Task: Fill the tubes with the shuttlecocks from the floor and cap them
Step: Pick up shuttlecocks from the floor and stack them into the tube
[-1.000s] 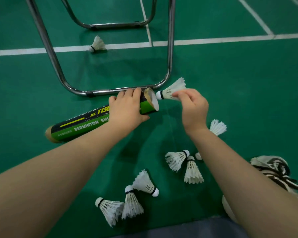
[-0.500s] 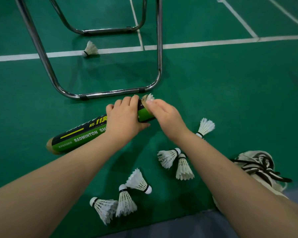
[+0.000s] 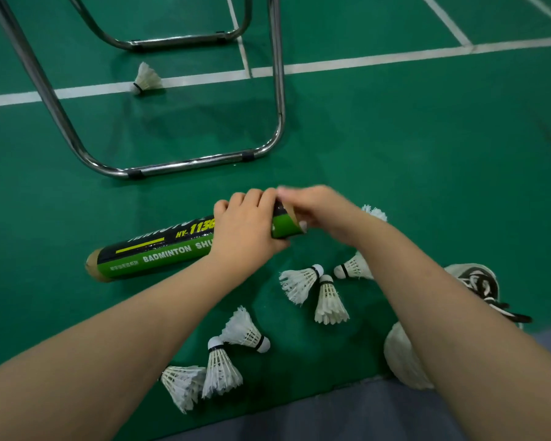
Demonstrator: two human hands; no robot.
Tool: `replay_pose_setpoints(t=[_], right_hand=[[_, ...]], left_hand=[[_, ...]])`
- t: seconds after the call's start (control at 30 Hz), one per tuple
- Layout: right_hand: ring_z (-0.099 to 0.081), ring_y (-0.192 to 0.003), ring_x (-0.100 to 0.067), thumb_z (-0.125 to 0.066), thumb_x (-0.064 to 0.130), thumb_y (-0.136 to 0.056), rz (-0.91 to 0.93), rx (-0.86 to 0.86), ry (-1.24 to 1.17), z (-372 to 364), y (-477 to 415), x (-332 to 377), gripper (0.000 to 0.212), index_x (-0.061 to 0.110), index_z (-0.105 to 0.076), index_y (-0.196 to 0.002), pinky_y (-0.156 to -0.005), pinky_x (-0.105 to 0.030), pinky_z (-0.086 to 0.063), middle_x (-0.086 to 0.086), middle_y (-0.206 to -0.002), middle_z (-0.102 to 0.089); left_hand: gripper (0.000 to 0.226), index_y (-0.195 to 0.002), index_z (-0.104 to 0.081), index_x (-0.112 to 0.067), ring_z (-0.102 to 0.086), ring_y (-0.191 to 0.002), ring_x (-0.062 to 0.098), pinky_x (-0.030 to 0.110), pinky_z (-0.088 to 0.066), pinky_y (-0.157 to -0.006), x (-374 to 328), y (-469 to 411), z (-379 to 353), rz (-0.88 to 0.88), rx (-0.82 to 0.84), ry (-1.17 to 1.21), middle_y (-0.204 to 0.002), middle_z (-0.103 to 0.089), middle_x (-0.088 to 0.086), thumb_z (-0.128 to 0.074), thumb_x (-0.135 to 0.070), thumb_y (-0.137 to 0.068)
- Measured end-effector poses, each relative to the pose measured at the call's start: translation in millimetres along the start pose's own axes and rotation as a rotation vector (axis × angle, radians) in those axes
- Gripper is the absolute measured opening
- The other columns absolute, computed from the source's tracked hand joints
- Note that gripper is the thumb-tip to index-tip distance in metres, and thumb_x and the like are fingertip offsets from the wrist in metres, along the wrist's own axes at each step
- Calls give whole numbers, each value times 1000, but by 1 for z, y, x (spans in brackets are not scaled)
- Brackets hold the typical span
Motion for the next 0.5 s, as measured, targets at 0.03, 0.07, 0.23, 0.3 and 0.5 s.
replay_pose_setpoints(t=[0.03,0.07,0.23,0.3,0.5], right_hand=[[-62,-70,-14,-53,29,-93,15,-179,-119,16,0,-1,29,11,-68,-77,-73,-25,-47,1,-70,-67],[-62,-62,-12,-53,26,-93,36,-359,-191,32,1,-5,33,12,-67,-67,-72,-26,-49,2,-63,-67],[-50,-117,-22,-54,36,-86,-262,-705,418,91,-9,-71,38,22,-56,-121,-98,-38,-40,0,-125,-58],[-37,-131,-25,-58,43,-84,-362,-690,471,97,-12,-91,60,24,-39,-138,-104,-47,-33,0,-142,-43],[-21,-141,-25,-67,46,-80,-483,-665,517,88,-14,-128,87,22,-18,-148,-107,-52,-24,-1,-154,-23]], left_hand=[[78,-130,-36,-21,-44,-114,26,39,-30,-92,-1,-4,0,7,-2,0,-126,-48,1,-67,-57,-69],[79,-130,-36,-21,-44,-114,26,39,-30,-91,-2,-8,0,12,-1,-3,-126,-48,1,-67,-58,-69],[79,-130,-36,-21,-44,-114,26,39,-30,-91,-14,-18,-4,-4,2,-17,-124,-49,1,-67,-60,-69],[78,-129,-36,-21,-44,-113,26,39,-30,-90,-20,-22,-8,-11,8,-16,-124,-49,1,-66,-60,-69],[77,-128,-37,-20,-44,-114,27,42,-29,-93,-34,-32,-21,-28,41,-25,-125,-49,2,-67,-60,-69]])
Point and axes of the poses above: each hand's wrist, its own y-axis away from the middle knuckle, its own z-axis out of the back of the hand, x = y × z, the point moved 2 cm from there along -y, towards the middle knuckle
